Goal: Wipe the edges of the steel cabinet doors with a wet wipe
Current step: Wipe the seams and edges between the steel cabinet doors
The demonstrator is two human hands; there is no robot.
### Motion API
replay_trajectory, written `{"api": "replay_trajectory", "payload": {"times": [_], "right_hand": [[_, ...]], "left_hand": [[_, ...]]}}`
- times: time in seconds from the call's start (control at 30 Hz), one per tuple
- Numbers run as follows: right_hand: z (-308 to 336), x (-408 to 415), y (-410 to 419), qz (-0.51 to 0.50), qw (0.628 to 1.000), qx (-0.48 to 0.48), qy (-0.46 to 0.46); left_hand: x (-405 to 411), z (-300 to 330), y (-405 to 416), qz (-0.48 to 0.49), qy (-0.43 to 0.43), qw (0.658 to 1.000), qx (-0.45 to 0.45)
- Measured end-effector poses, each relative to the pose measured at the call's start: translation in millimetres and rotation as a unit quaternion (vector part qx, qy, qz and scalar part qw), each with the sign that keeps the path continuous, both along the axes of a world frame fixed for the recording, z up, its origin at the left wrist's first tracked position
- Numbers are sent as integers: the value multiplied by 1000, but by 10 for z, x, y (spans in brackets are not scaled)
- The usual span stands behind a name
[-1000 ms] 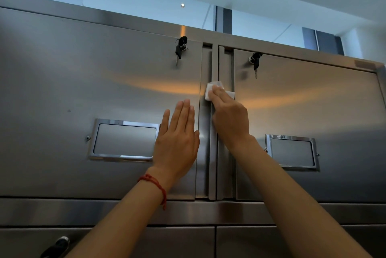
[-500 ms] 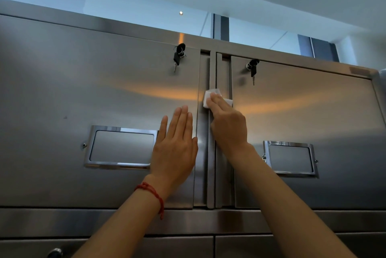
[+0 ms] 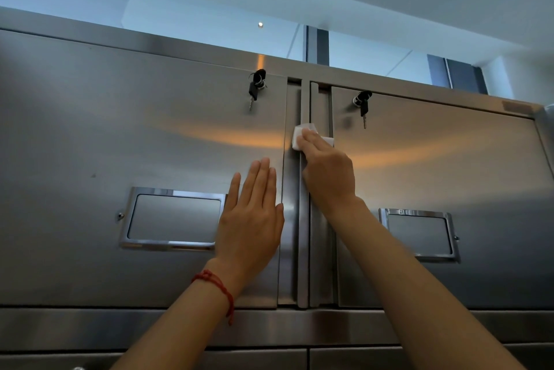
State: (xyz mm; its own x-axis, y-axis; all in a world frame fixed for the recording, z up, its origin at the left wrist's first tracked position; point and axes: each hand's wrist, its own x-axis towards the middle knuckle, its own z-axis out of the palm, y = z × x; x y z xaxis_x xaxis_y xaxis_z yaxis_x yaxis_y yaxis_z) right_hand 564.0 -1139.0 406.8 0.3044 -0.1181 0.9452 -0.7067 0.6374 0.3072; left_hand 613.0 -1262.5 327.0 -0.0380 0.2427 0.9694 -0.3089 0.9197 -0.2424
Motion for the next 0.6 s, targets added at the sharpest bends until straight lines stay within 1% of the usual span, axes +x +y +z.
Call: {"api": "replay_trajectory", "payload": {"times": [0.1,0.2,0.3,0.43,0.6], "right_hand": [[80,27,-17,1,1000,-7,-11],[-17,13,-34,3,1000,-21,-1],[-84,-8,-30,0,1000,-15,0],[57,-2,-28,-3,1000,-10,-4],[234,9,-27,-15,999,8,-41]], "left_hand": [[-1,4,0,1,0,1000,-1],[4,6,7,1,-2,1000,3],[8,1,9,4,-7,1000,5],[1,7,8,1,-7,1000,5],[-2,6,-2,4,-5,1000,6]]}}
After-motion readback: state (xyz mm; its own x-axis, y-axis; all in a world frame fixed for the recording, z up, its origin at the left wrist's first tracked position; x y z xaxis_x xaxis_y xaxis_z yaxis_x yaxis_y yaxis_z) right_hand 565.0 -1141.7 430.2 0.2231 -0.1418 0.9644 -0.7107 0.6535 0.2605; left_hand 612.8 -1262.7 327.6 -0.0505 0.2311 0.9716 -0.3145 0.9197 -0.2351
